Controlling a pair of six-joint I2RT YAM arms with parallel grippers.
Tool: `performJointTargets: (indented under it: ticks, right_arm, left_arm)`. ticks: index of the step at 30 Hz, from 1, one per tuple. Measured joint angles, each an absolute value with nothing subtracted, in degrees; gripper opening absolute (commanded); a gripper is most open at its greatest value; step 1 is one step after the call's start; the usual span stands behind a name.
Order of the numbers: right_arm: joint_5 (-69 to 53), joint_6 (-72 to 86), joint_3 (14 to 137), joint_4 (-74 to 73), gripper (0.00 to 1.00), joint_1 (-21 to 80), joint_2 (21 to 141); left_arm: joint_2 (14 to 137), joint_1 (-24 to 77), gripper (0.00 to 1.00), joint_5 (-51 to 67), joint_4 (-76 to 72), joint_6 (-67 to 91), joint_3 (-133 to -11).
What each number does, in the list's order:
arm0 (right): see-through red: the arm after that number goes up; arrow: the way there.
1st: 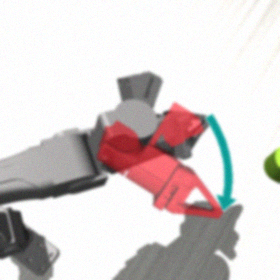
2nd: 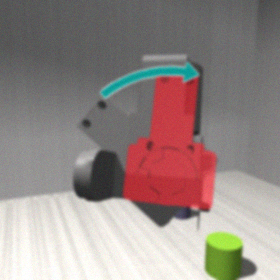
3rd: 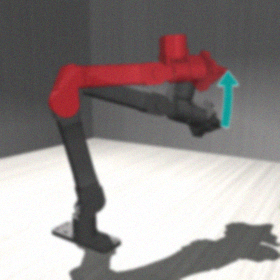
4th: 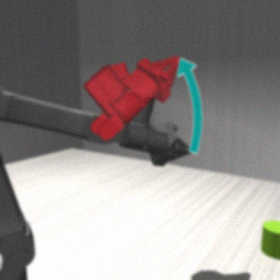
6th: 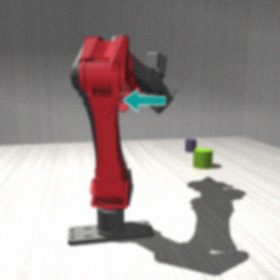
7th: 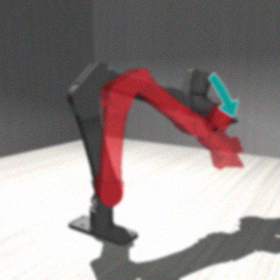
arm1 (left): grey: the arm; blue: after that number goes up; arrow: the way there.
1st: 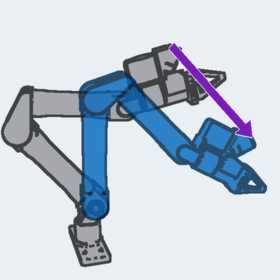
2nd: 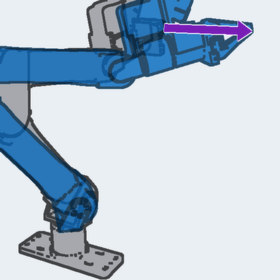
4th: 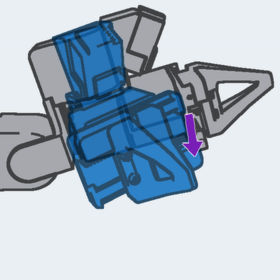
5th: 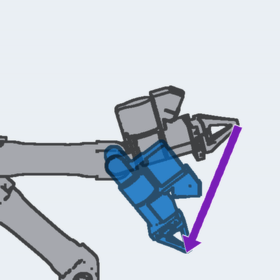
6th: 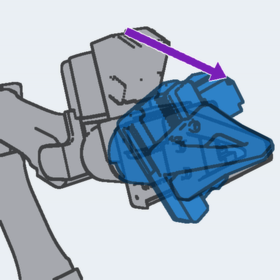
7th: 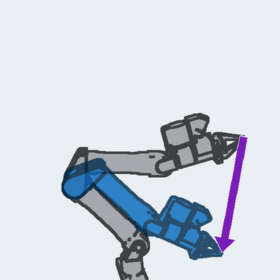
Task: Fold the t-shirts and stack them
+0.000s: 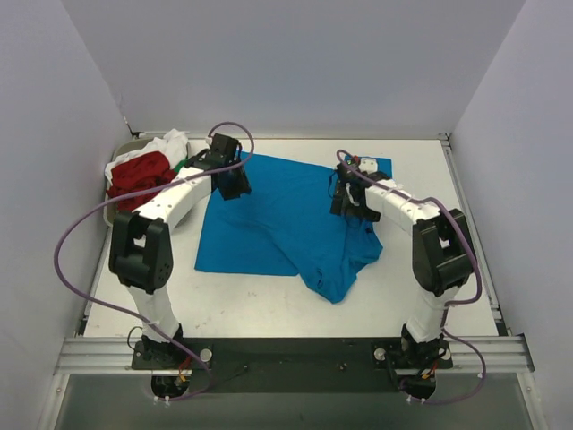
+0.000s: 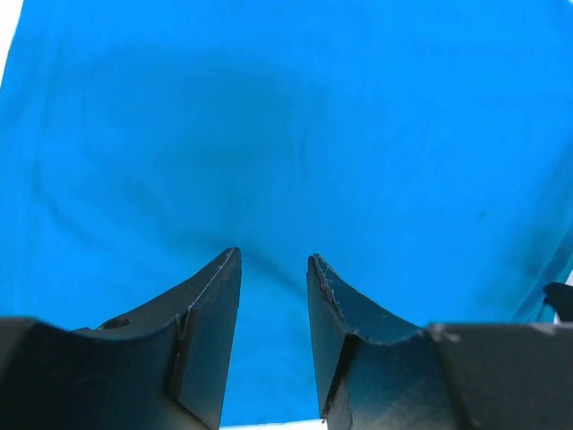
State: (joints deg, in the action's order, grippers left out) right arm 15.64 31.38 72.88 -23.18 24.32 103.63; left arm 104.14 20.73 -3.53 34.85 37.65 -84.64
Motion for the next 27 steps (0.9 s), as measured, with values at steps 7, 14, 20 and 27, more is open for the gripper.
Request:
performJointTargets:
  ticks: [7, 14, 20, 27]
  right_arm:
    - [9.72, 30.50, 86.02, -23.35, 0.85, 20.40, 112.97]
    - [6.31, 30.11, 91.37, -24.25, 0.85, 20.53, 122.26]
    - [5.74, 29.95, 92.23, -24.99, 0.85, 19.46, 123.13]
    - [4.84, 29.89, 94.08, -26.68, 0.85, 15.70, 124.18]
  left_arm:
    - [116.79, 16.93, 0.44, -0.36, 36.97, 36.45, -95.26]
    - [127.57, 15.62, 0.44, 1.39, 40.53, 35.70, -102.54]
    - [131.72, 15.66, 0.43, 2.22, 43.20, 35.46, -108.51]
    - [136.97, 14.76, 0.43, 2.39, 47.70, 35.90, -117.45]
